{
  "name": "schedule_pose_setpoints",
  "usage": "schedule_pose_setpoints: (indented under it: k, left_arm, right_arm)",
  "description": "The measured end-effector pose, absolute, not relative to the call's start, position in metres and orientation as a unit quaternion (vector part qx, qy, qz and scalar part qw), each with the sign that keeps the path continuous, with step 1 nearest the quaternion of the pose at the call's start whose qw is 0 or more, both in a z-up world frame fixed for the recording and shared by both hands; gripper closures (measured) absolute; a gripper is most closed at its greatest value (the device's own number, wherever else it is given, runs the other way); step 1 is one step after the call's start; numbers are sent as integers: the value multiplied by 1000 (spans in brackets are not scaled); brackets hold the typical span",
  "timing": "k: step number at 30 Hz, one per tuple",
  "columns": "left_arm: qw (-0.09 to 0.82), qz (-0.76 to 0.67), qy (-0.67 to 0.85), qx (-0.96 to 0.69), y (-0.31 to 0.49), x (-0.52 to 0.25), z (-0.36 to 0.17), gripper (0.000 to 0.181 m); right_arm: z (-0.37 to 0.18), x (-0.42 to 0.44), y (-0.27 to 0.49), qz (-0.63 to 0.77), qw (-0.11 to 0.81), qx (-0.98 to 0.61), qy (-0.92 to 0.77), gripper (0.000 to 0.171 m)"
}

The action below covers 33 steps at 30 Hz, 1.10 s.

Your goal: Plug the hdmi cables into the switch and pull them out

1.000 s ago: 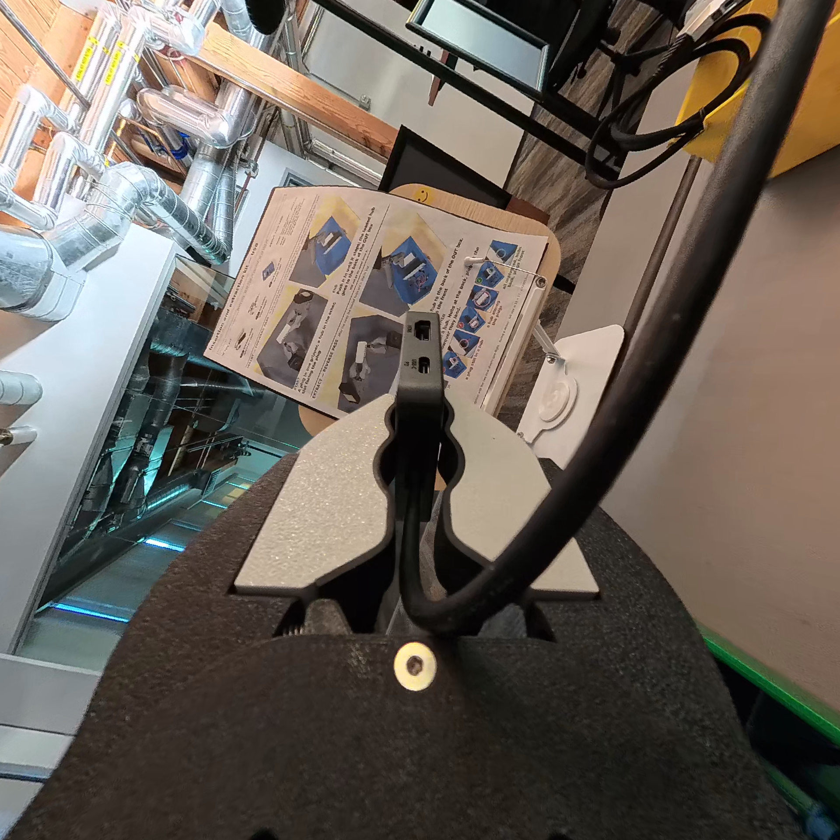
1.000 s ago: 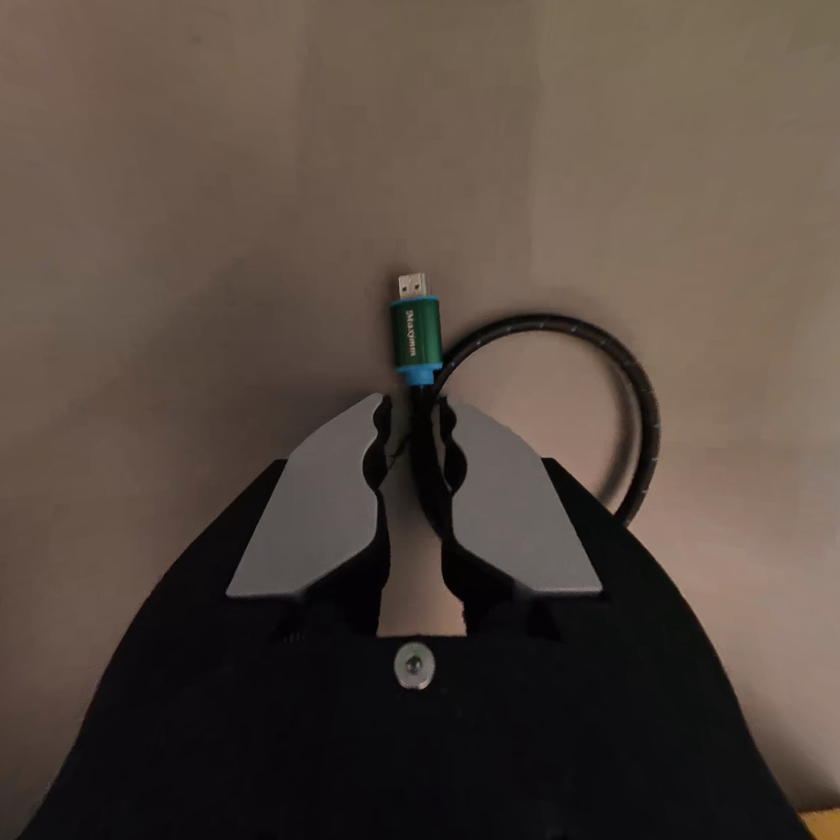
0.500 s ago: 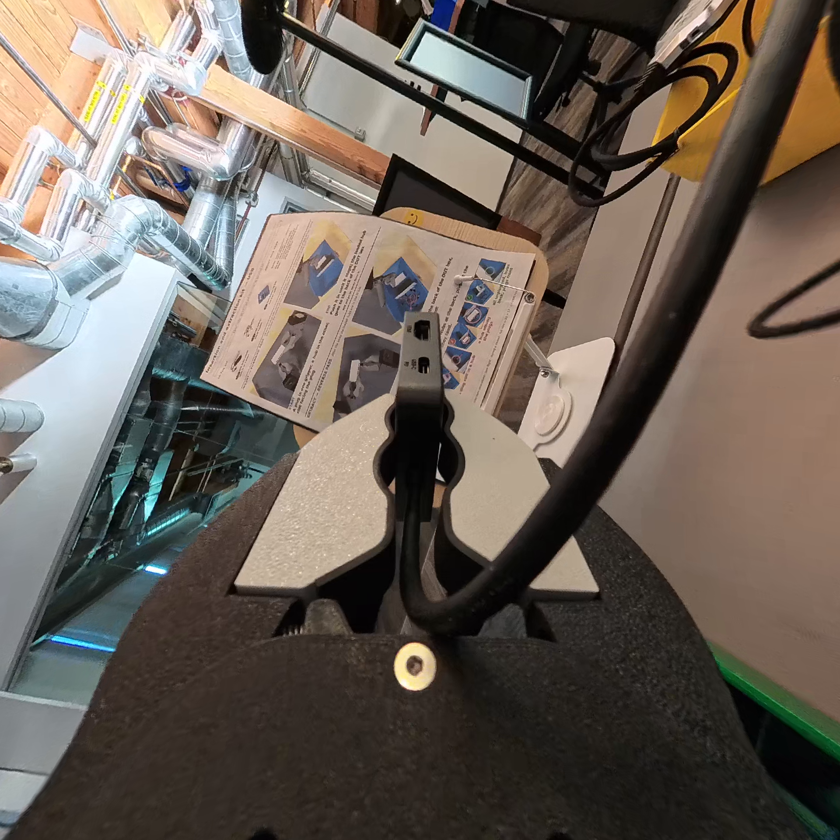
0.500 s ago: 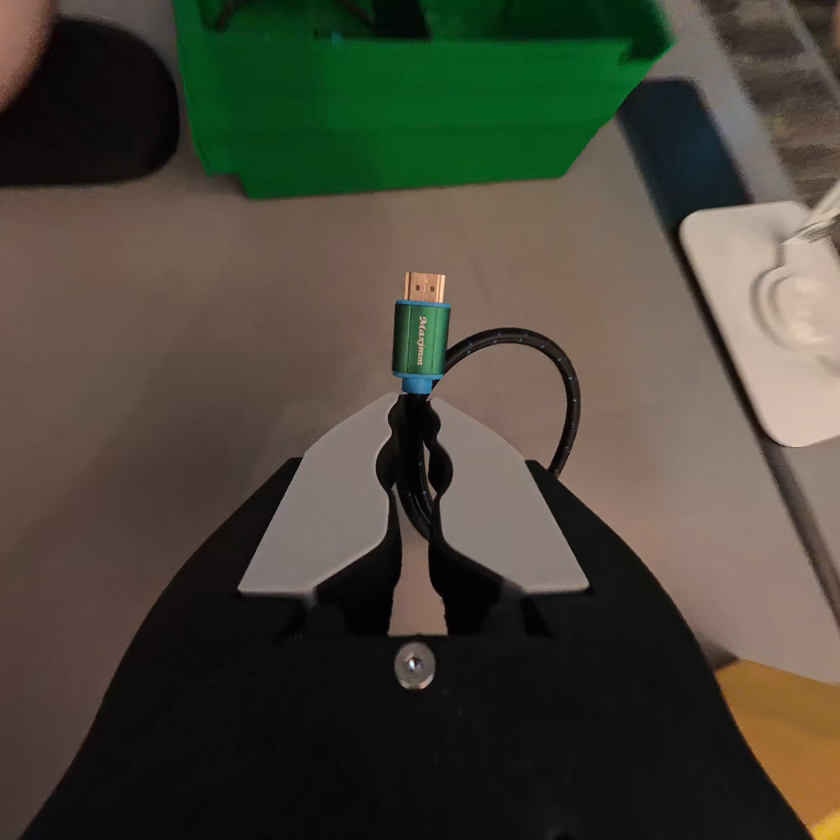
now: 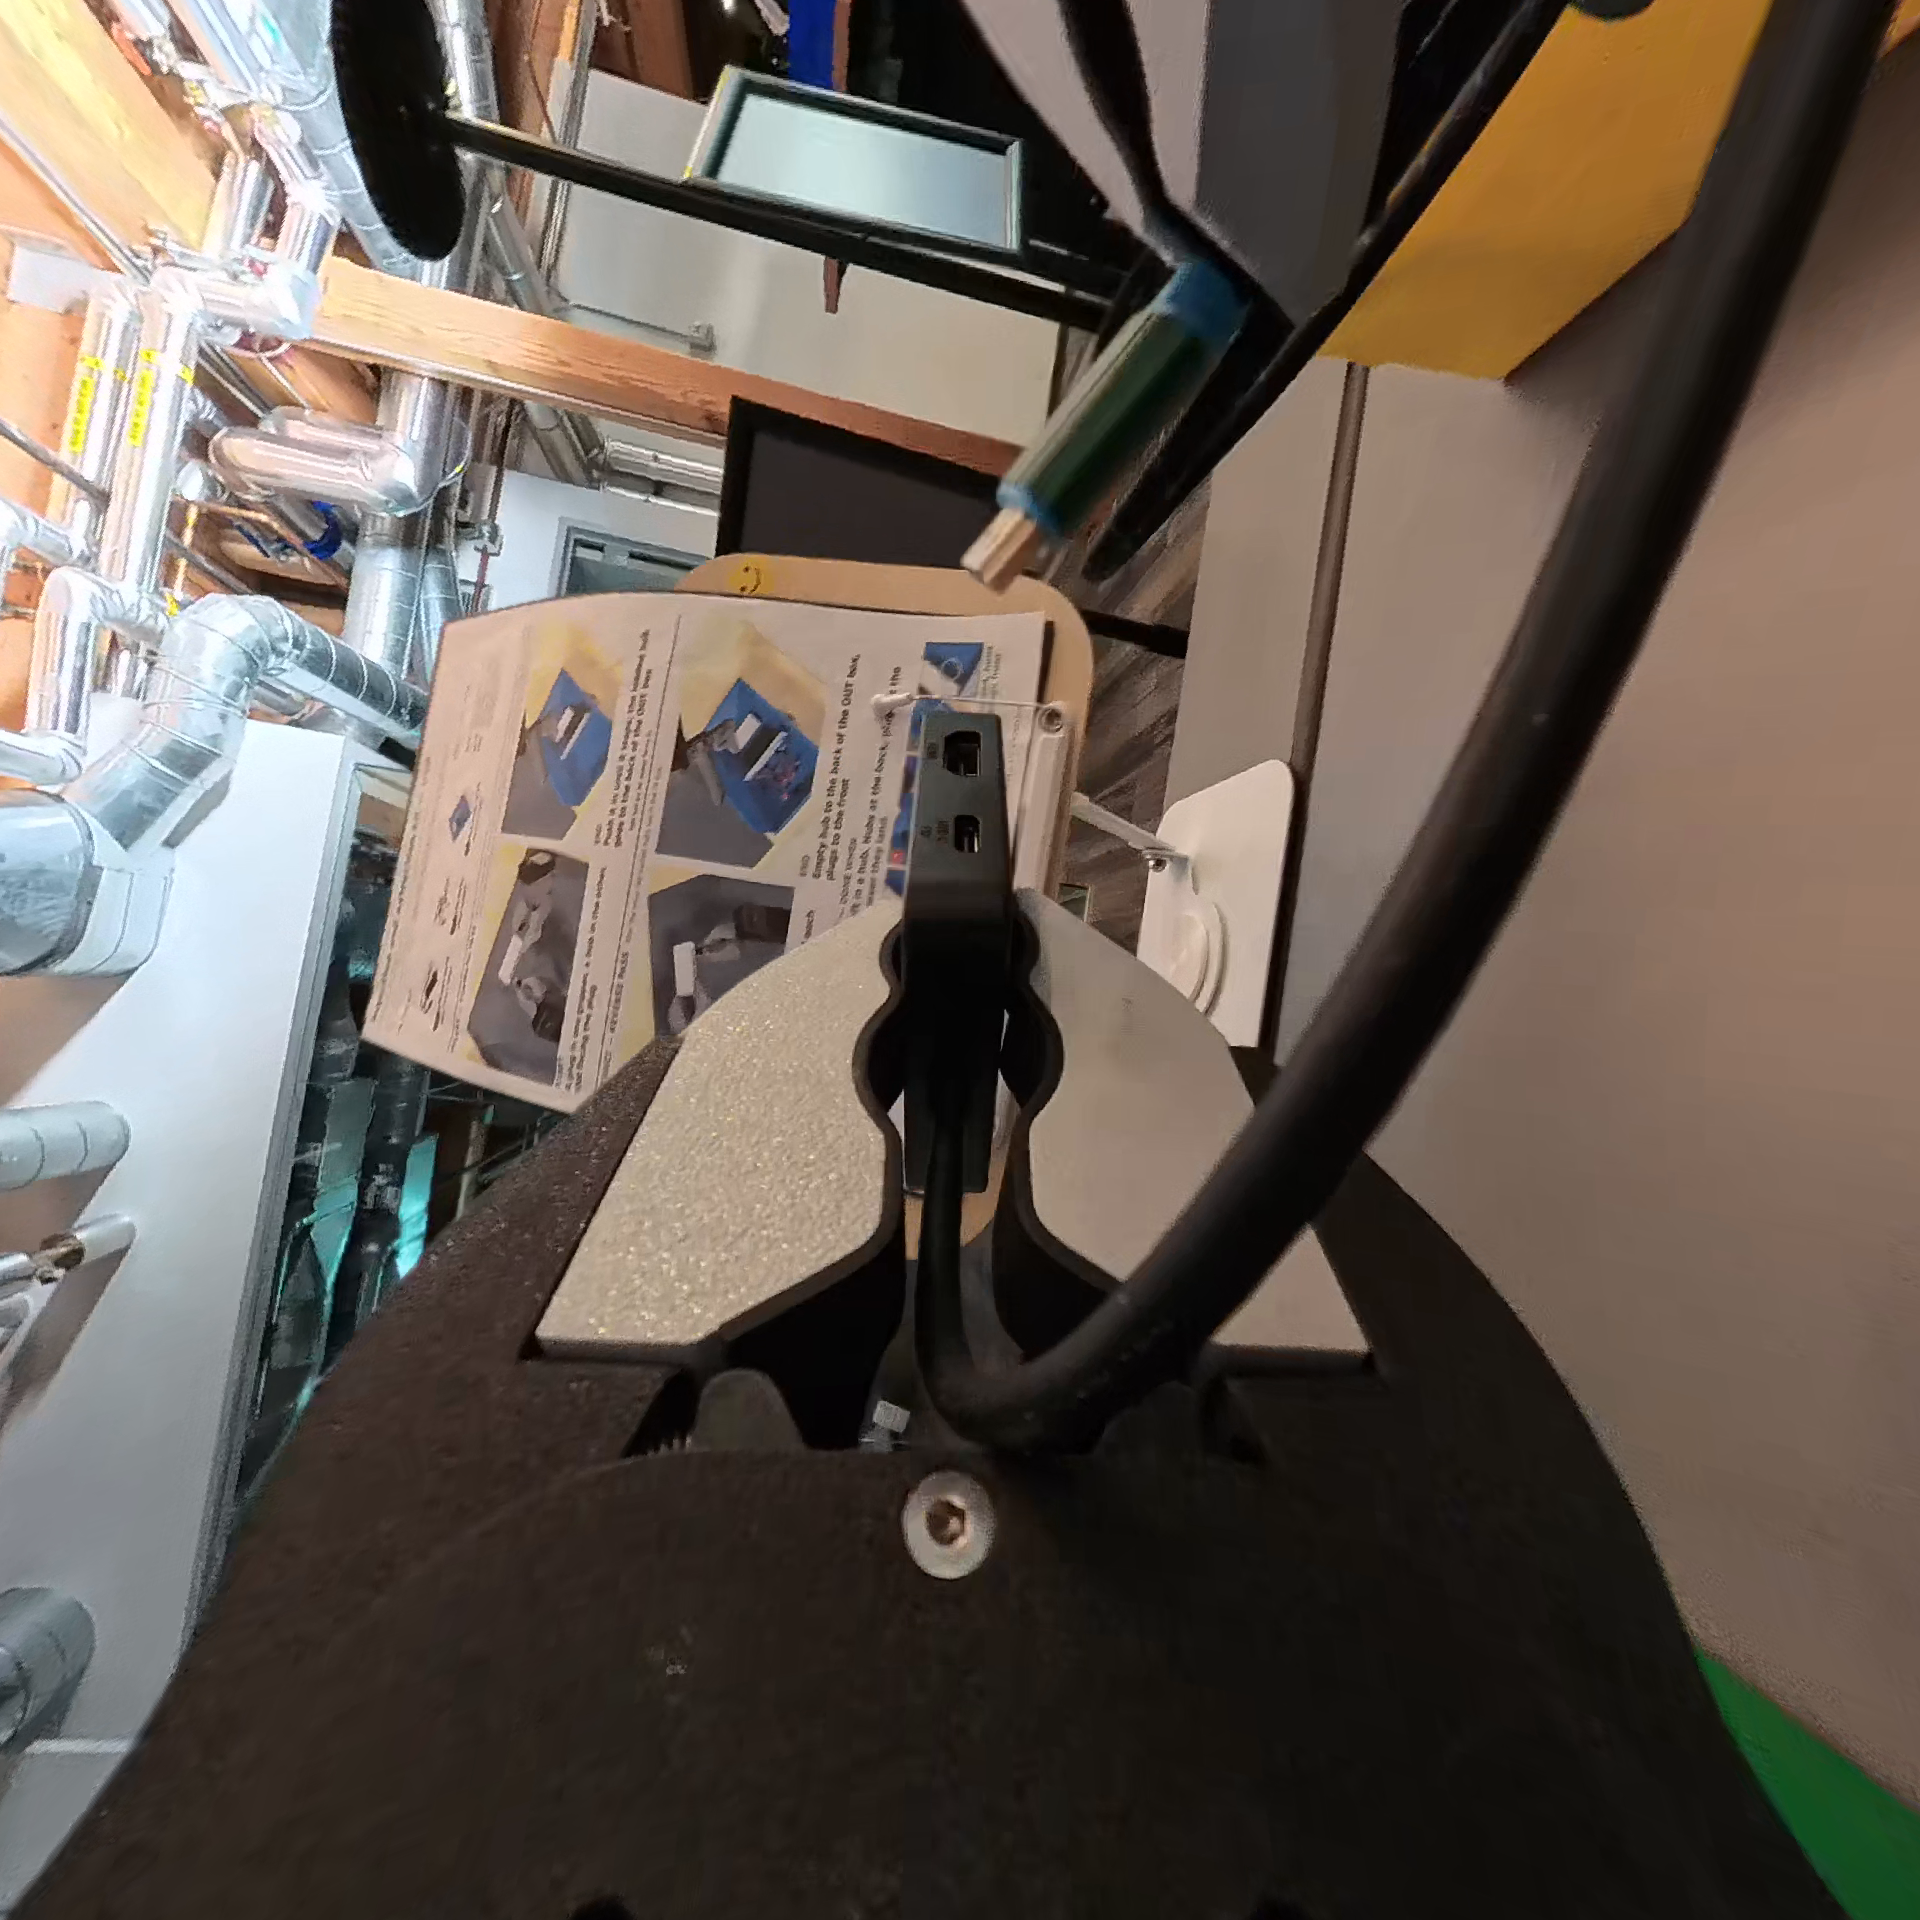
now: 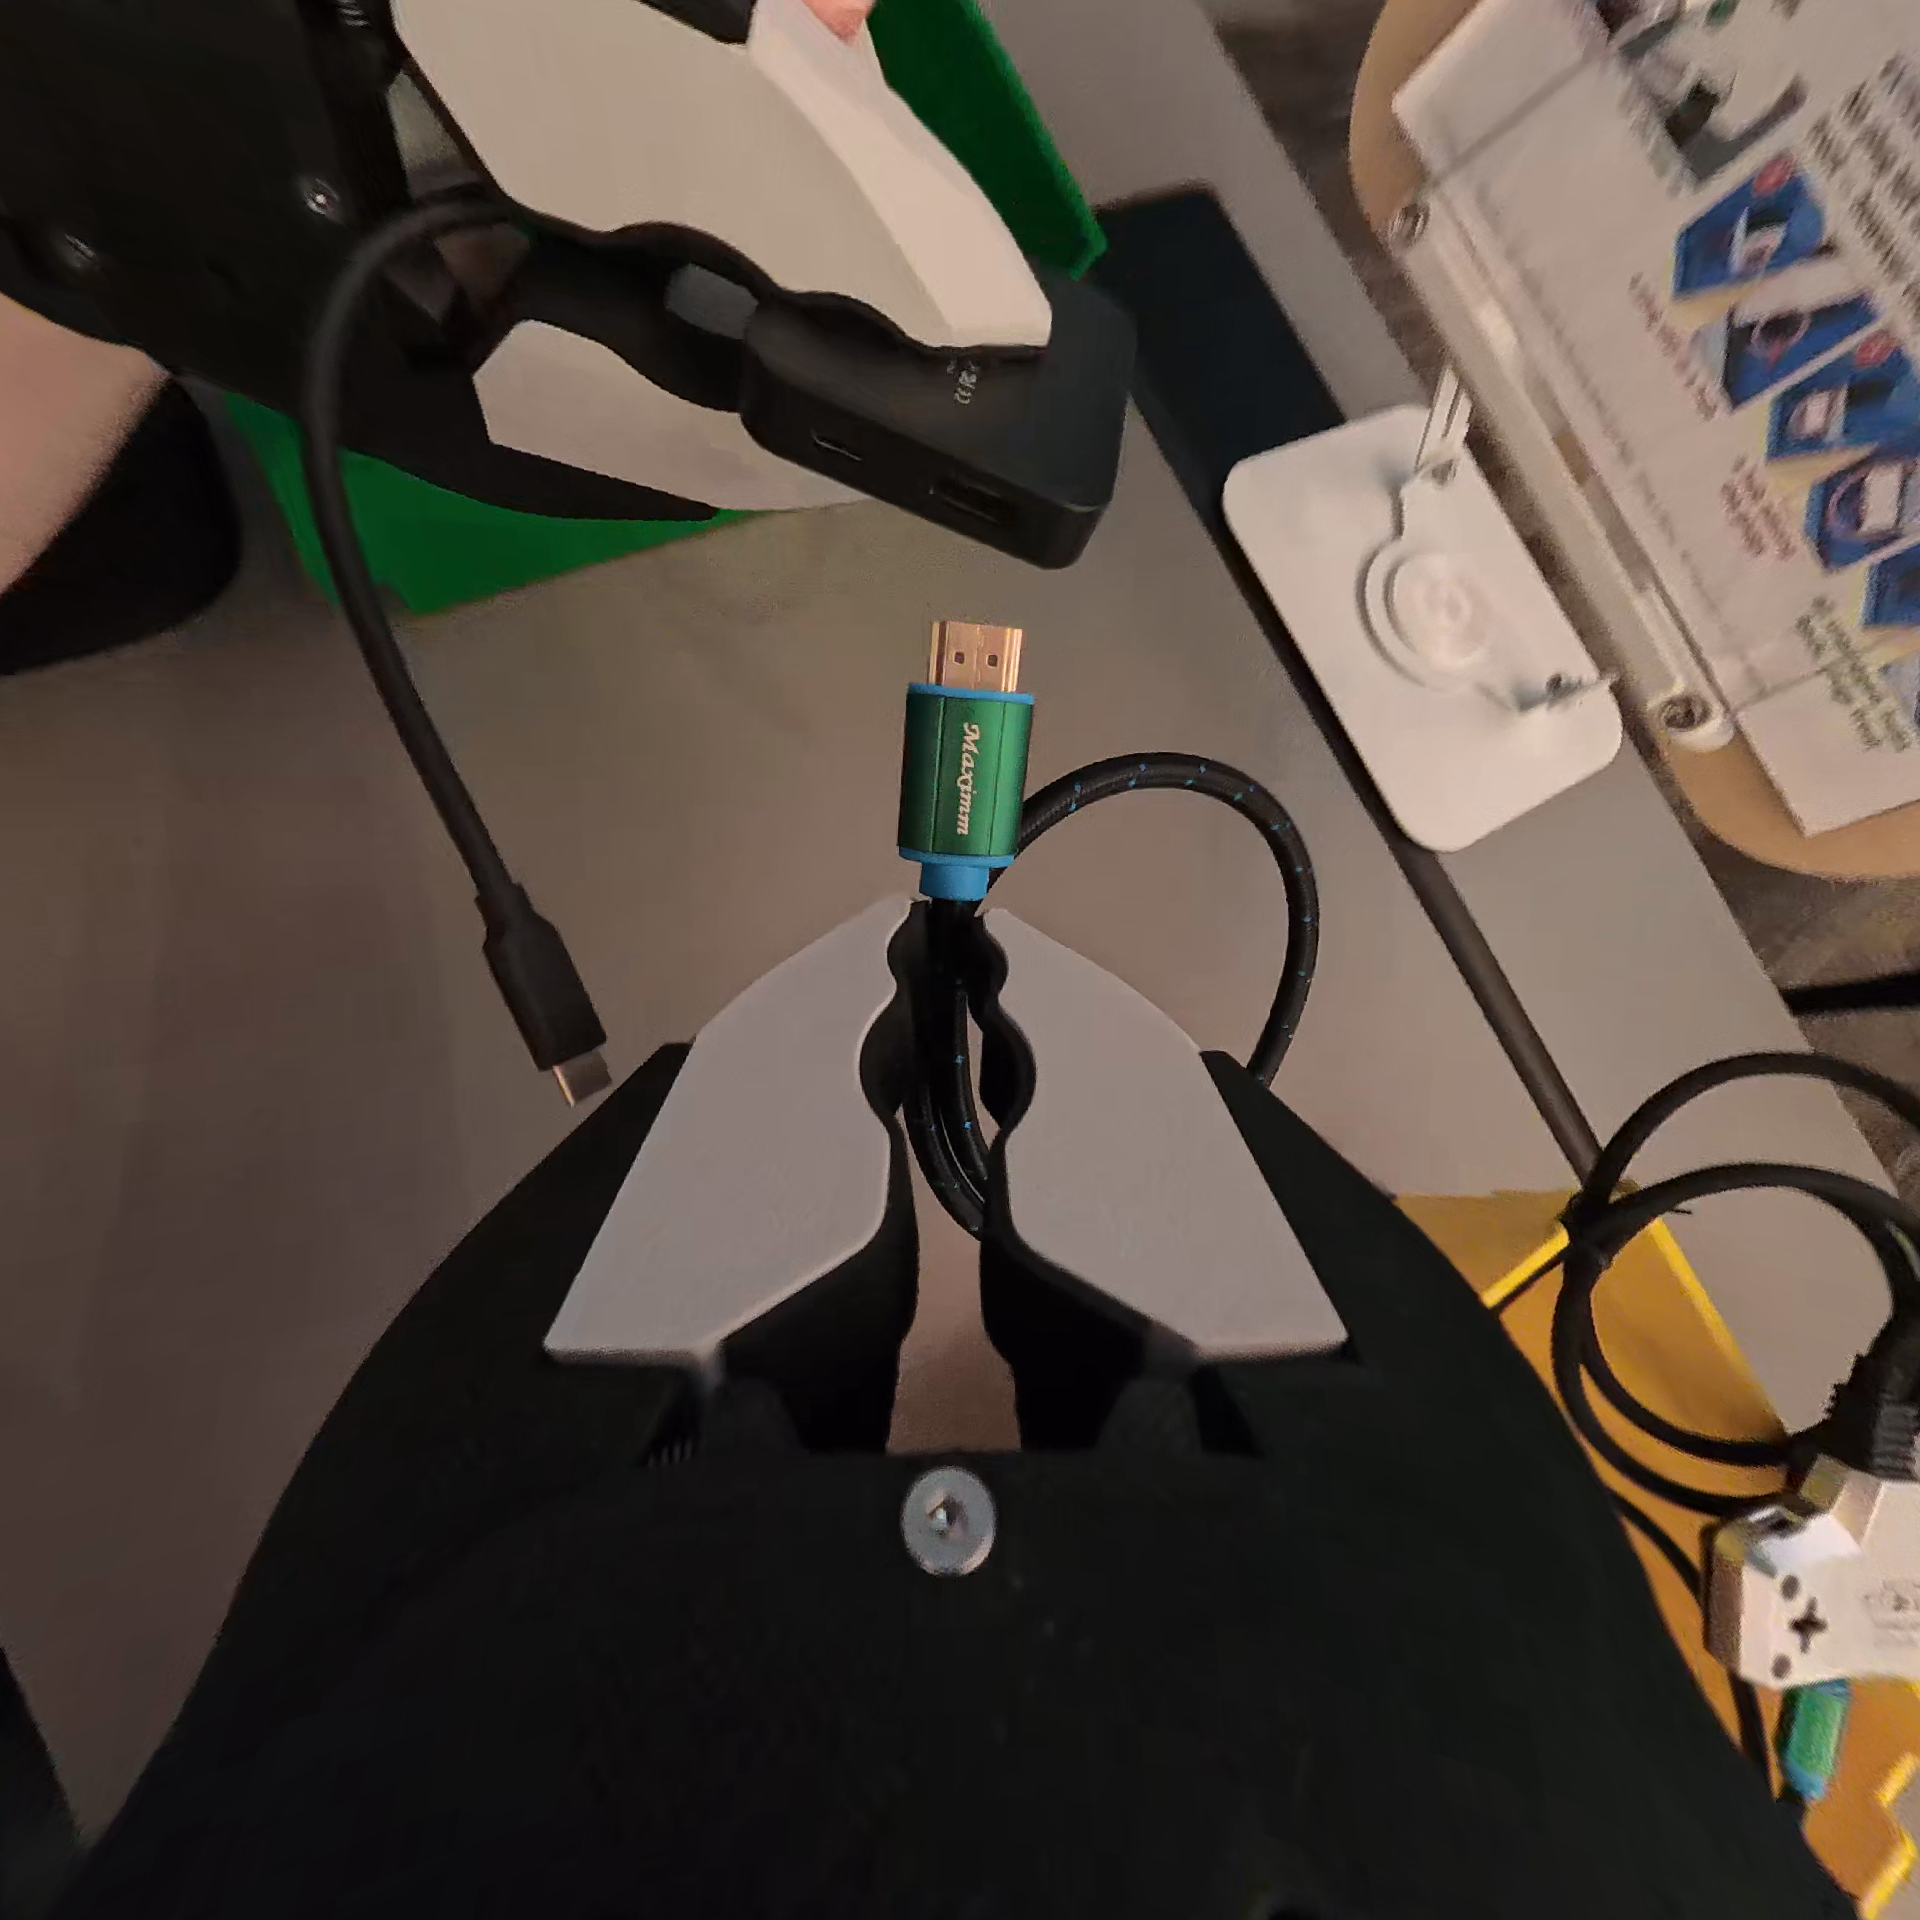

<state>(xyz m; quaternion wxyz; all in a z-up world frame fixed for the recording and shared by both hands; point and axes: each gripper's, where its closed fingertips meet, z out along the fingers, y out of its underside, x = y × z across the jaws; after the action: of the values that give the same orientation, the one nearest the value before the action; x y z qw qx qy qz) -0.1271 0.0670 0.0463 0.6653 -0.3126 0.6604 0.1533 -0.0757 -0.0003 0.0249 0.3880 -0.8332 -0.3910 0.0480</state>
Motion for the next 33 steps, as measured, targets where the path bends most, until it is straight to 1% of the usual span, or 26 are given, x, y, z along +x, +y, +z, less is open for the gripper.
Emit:
schedule_pose_setpoints:
  k: [4, 6, 14, 24, 33]
  left_arm:
    - [647, 179, 678, -298, 65, -116, 31, 167]
    - [639, 192, 686, -290, 64, -112, 24, 167]
    - [613, 211, 711, -274, 60, -100, 2, 167]
    - [602, 218, 722, -261, 53, -96, -2, 167]
    - [590, 246, 733, -232, 46, -93, -5, 168]
  right_arm:
    - [12, -72, -6, 73, 348, -852, -385, 163]
    - [4, -67, -8, 64, 325, -862, -383, 163]
    - [-20, -56, -3, 57, 279, -884, -370, 163]
    - [-26, -58, -8, 81, 262, -884, -379, 164]
    - [-35, -55, -11, 116, 233, -899, -353, 164]
